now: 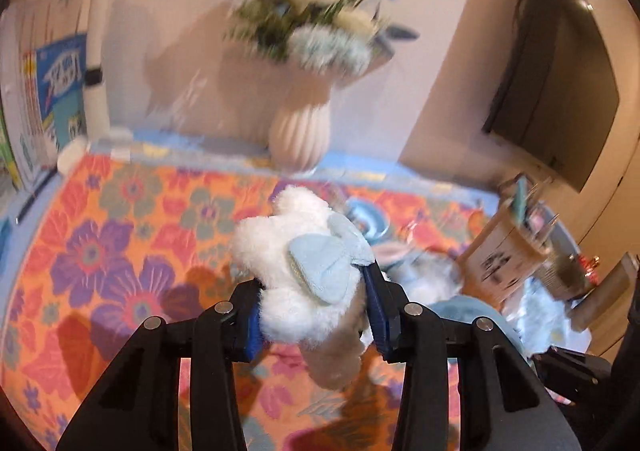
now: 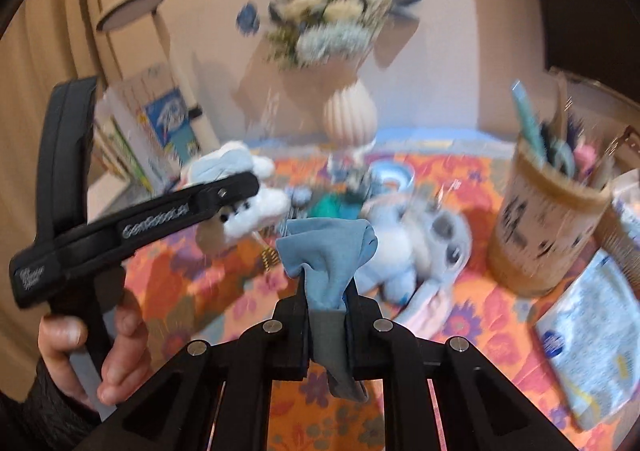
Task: Organize soft objects
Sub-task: 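Carry the white plush and teal cloth to the glass plate and open both grippers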
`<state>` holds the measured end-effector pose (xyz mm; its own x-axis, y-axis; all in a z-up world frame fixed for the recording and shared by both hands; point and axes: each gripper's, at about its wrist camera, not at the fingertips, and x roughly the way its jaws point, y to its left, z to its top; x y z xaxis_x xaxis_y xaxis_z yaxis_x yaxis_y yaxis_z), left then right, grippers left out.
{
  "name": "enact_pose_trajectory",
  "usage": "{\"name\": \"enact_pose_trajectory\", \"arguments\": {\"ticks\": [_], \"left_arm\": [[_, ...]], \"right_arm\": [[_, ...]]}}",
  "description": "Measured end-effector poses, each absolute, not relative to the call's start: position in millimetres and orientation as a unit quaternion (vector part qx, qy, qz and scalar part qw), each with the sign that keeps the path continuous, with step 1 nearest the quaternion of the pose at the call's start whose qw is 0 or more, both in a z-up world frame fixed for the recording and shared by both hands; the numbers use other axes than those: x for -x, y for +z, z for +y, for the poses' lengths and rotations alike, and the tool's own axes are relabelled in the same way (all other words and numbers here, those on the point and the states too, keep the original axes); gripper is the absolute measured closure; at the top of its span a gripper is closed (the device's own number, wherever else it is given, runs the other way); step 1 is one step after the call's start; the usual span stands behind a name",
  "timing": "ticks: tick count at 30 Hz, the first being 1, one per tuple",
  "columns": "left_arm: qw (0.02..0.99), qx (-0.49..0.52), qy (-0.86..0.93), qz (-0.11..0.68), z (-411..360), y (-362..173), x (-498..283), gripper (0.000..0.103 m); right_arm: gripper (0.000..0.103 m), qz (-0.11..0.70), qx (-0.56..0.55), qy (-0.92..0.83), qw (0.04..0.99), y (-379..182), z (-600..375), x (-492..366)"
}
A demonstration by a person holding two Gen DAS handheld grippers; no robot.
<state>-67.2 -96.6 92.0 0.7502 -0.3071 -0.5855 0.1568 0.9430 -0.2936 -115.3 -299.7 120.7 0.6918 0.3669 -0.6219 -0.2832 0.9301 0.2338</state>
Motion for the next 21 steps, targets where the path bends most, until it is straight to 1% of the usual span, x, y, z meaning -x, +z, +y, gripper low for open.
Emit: {"name": "enact_pose_trajectory", "arguments": {"ticks": [5,13,18,21], "left_arm": [[0.936,0.125,-0.142,0.297,-116.7,130.3,67.8,0.064],[0.94,0.106,-0.216,0.242,-195.9,202.1,57.5,0.064],[0.933,0.086,-0.269,0.225,-254.1,233.6,47.7,0.064],[0.925,0.074,-0.292,0.234,-294.9,240.1,38.0,0.064]], "right_arm": [[0.091,0.316,-0.095,0.146,0.933,152.9,-328.6,113.0],[0.091,0.258,-0.135,0.048,0.955,202.9,-407.6,102.2],[0.091,0.249,-0.161,-0.042,0.954,214.2,-474.5,97.6],[0.091,0.257,-0.18,-0.092,0.945,209.9,-515.5,92.6]]}}
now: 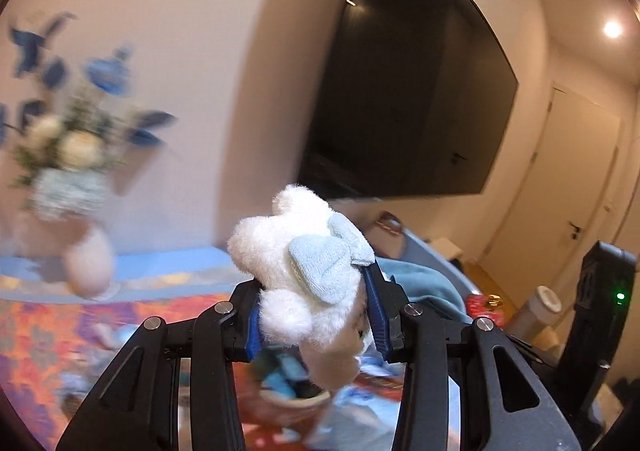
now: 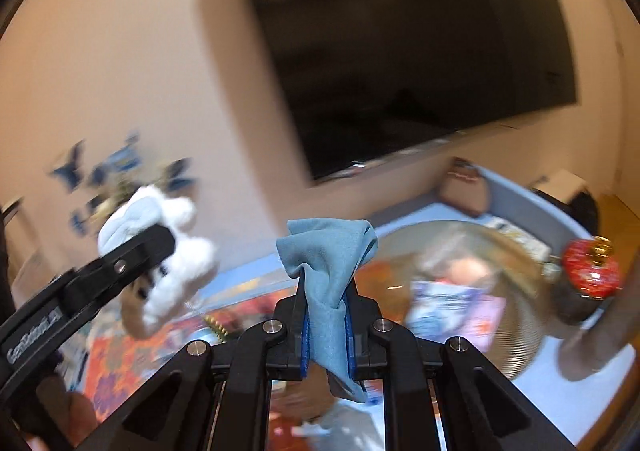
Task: Organize soft objects
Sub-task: 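Carry the white plush and teal cloth to the glass plate and open both grippers, then move both open grippers back over the table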
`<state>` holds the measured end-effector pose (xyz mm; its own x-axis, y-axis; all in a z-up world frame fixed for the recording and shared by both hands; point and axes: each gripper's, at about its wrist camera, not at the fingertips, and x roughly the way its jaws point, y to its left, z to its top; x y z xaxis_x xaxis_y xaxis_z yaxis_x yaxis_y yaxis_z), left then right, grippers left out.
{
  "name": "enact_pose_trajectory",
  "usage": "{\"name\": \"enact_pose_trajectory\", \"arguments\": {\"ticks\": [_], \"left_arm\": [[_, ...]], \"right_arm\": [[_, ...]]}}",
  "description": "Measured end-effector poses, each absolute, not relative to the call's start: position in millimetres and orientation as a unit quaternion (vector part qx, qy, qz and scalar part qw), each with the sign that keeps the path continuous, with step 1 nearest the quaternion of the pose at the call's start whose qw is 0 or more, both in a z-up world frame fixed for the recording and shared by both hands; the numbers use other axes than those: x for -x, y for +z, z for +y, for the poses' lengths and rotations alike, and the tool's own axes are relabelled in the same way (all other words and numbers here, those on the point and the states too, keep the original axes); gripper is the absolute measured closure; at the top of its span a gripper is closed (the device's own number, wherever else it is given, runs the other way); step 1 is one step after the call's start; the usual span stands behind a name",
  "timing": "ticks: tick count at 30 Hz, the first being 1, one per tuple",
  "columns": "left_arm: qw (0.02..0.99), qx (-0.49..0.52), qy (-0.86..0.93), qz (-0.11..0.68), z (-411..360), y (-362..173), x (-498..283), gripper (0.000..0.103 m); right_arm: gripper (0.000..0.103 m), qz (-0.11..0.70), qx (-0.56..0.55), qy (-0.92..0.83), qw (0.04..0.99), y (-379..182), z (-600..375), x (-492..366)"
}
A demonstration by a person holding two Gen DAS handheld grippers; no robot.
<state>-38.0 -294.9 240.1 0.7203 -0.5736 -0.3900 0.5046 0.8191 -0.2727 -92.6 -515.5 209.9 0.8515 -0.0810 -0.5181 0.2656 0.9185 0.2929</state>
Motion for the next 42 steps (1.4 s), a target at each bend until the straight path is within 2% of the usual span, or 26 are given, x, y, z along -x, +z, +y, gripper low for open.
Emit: {"name": "enact_pose_trajectory", "arguments": {"ticks": [6,10,11,12,13,15,17,23,28,32,35,42], "left_arm": [[0.892,0.064,-0.339,0.292,-380.2,217.4,19.6,0.064],[0.88,0.044,-0.353,0.315,-420.6,199.4,9.4,0.053],[0.88,0.039,-0.352,0.317,-429.1,194.3,6.4,0.048],[0.881,0.036,-0.35,0.318,-434.4,191.2,3.6,0.024],[0.881,0.035,-0.348,0.318,-437.4,187.1,1.8,0.005],[0.878,0.029,-0.346,0.33,-443.5,176.9,-4.8,0.005],[0.878,0.035,-0.348,0.327,-440.2,170.8,-5.2,0.005],[0.865,0.039,-0.373,0.332,-431.2,171.8,8.8,0.005],[0.874,0.014,-0.381,0.301,-412.6,188.2,38.7,0.005],[0.884,0.007,-0.381,0.269,-387.1,208.9,59.4,0.005],[0.898,0.005,-0.36,0.254,-357.2,225.0,73.4,0.005],[0.935,0.016,-0.247,0.254,-261.1,234.6,87.4,0.005]], "right_arm": [[0.091,0.283,-0.21,-0.187,0.917,186.2,-579.9,90.1],[0.09,0.297,-0.223,-0.224,0.901,168.7,-608.7,91.4],[0.086,0.306,-0.223,-0.228,0.897,163.6,-615.0,90.7],[0.08,0.316,-0.225,-0.23,0.892,159.0,-619.0,88.9],[0.075,0.327,-0.229,-0.232,0.887,154.1,-622.3,87.7],[0.062,0.332,-0.236,-0.225,0.885,147.2,-625.3,90.3],[0.059,0.329,-0.237,-0.227,0.885,144.4,-623.7,96.1],[0.059,0.325,-0.249,-0.223,0.885,146.7,-615.3,109.0],[0.059,0.303,-0.247,-0.212,0.896,168.1,-593.5,125.4],[0.049,0.275,-0.236,-0.189,0.913,196.3,-564.7,137.1],[0.049,0.247,-0.211,-0.165,0.931,219.1,-532.4,146.4],[0.038,0.234,-0.164,-0.066,0.956,232.9,-440.9,142.5]]}}
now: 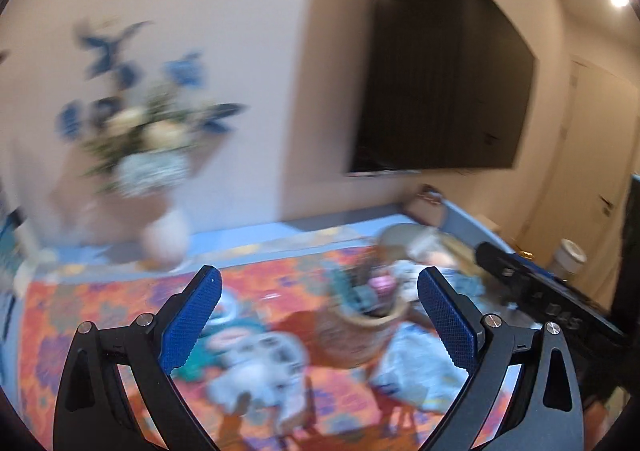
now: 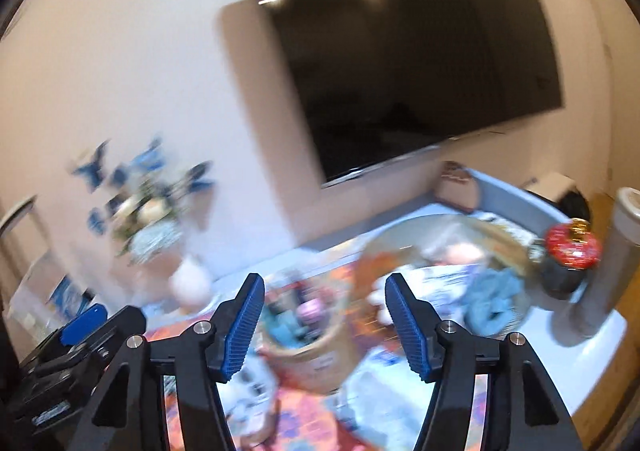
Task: Organize soft objects
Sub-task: 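Move both open grippers back over the table, then grasp the green packet with the right gripper while the left grasps the brown bear and scrunchie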
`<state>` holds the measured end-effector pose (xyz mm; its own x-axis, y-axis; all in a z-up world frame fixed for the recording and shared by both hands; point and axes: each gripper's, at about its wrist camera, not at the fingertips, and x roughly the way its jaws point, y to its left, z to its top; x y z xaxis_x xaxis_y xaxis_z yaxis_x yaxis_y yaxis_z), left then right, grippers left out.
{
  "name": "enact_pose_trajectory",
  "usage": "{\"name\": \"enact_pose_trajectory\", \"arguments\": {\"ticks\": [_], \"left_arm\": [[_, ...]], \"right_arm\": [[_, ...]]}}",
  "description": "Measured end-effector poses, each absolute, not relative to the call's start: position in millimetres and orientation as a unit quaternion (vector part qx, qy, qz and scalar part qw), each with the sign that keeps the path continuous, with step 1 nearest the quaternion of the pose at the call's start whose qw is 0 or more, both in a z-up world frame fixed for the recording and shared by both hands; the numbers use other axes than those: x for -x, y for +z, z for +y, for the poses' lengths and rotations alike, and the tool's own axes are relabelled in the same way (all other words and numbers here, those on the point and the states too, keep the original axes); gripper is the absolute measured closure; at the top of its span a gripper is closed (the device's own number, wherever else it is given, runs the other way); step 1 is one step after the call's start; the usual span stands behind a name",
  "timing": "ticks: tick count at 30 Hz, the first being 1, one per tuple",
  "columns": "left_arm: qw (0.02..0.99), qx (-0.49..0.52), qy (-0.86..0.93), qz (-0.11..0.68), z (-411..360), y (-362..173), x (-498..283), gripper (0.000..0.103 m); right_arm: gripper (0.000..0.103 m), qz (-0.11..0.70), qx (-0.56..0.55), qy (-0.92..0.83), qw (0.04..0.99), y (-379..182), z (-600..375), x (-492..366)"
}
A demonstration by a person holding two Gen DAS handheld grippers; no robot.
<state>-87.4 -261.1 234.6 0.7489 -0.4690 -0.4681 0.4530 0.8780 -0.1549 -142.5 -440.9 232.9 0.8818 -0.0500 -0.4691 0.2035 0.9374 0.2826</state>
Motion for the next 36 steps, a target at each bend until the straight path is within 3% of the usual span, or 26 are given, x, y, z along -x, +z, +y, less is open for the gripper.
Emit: {"name": "enact_pose_trajectory", "arguments": {"ticks": [3,9,14,23,36], "left_arm": [[0.947,0.026,-0.193,0.255,-215.8,215.7,88.3,0.005],[0.948,0.076,-0.062,0.302,-123.6,156.8,71.4,0.005],[0.942,0.1,-0.002,0.321,-77.7,109.7,52.9,0.005],[0.924,0.11,0.02,0.366,-61.6,44.3,38.1,0.005],[0.913,0.103,-0.01,0.395,-66.5,44.1,26.7,0.005]], "right_arm": [[0.024,0.235,-0.14,-0.02,0.962,223.9,-403.3,139.5],[0.023,0.257,-0.091,0.072,0.959,175.9,-327.9,124.3],[0.023,0.329,-0.074,0.101,0.936,110.4,-291.8,96.7],[0.023,0.361,-0.068,0.118,0.922,63.9,-276.2,81.6],[0.023,0.373,-0.044,0.133,0.917,70.3,-266.3,79.7]]}}
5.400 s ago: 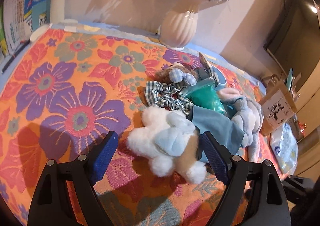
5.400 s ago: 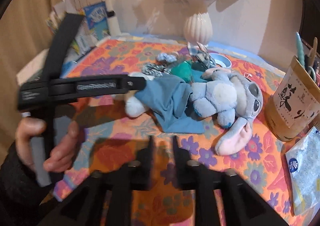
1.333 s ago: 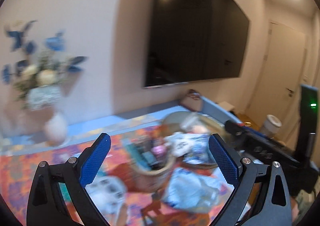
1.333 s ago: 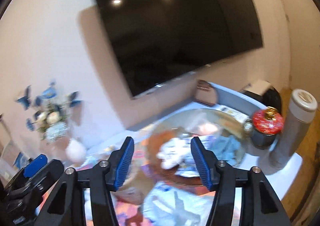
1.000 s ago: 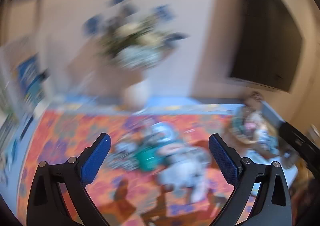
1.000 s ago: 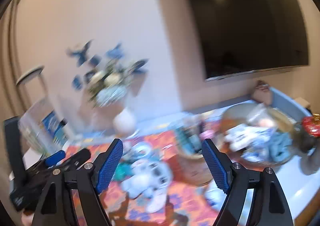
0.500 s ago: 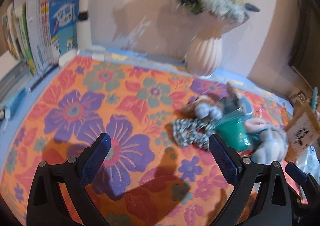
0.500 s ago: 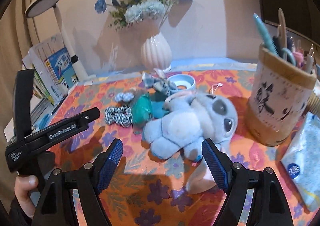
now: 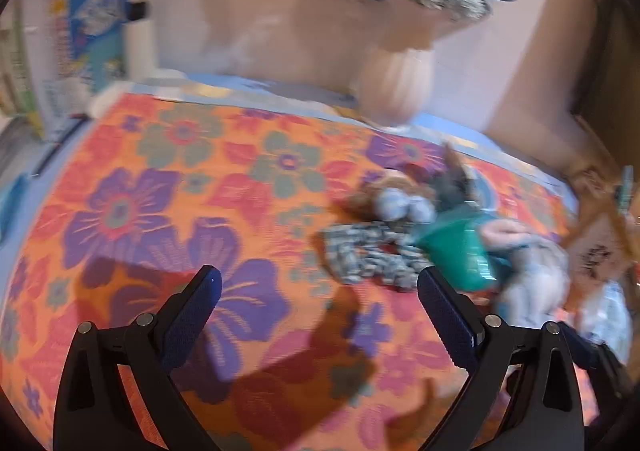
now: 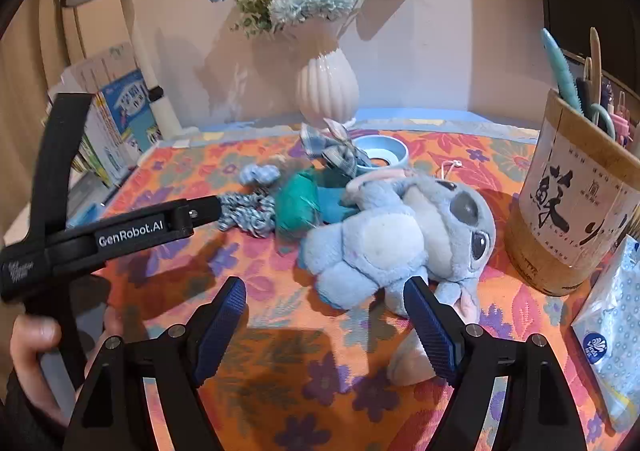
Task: Organize soft objects
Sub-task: 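Grasp the green packet with the right gripper while the left grasps the brown bear and scrunchie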
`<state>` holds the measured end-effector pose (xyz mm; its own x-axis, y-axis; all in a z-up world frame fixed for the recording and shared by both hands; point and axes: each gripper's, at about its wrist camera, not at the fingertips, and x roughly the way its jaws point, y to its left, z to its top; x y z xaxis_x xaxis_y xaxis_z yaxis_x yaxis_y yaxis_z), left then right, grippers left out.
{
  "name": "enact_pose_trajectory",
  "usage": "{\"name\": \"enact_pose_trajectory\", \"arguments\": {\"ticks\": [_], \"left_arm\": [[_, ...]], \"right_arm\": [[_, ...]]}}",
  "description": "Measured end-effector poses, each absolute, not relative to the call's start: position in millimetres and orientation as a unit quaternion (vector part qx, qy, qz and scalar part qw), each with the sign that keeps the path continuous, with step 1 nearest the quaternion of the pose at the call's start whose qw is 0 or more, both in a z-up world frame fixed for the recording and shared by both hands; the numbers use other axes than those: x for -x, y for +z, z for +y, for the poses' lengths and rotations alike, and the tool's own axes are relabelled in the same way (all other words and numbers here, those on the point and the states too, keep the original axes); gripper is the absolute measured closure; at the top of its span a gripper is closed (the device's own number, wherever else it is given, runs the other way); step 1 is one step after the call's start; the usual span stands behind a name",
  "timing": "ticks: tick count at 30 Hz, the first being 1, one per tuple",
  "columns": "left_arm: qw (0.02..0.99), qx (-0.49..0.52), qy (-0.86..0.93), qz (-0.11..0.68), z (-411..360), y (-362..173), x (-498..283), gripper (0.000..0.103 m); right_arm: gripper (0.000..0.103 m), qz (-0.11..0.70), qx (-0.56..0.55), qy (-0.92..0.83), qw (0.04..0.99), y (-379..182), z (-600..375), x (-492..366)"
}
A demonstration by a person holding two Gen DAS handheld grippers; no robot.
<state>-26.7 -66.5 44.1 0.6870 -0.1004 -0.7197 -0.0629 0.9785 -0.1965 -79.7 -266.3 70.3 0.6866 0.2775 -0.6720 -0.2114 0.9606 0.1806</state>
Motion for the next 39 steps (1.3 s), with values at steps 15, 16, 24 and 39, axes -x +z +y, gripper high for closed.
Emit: {"name": "enact_pose_trajectory", "arguments": {"ticks": [15,16,24,39], "left_arm": [[0.856,0.16,-0.187,0.454,-62.4,52.5,-61.5,0.009],[0.857,0.155,-0.186,0.455,-65.6,48.2,-63.9,0.011],[0.857,0.148,-0.191,0.456,-81.6,29.6,-74.5,0.048],[0.877,0.179,-0.196,0.4,-45.2,74.8,-30.0,0.057]], "right_arm": [[0.023,0.418,0.016,0.174,0.891,85.8,-223.0,1.7],[0.023,0.421,0.021,0.17,0.891,81.9,-221.1,-2.3],[0.051,0.439,0.019,0.16,0.884,56.4,-221.0,-19.8],[0.068,0.385,-0.017,0.188,0.903,103.0,-224.0,24.2]]}}
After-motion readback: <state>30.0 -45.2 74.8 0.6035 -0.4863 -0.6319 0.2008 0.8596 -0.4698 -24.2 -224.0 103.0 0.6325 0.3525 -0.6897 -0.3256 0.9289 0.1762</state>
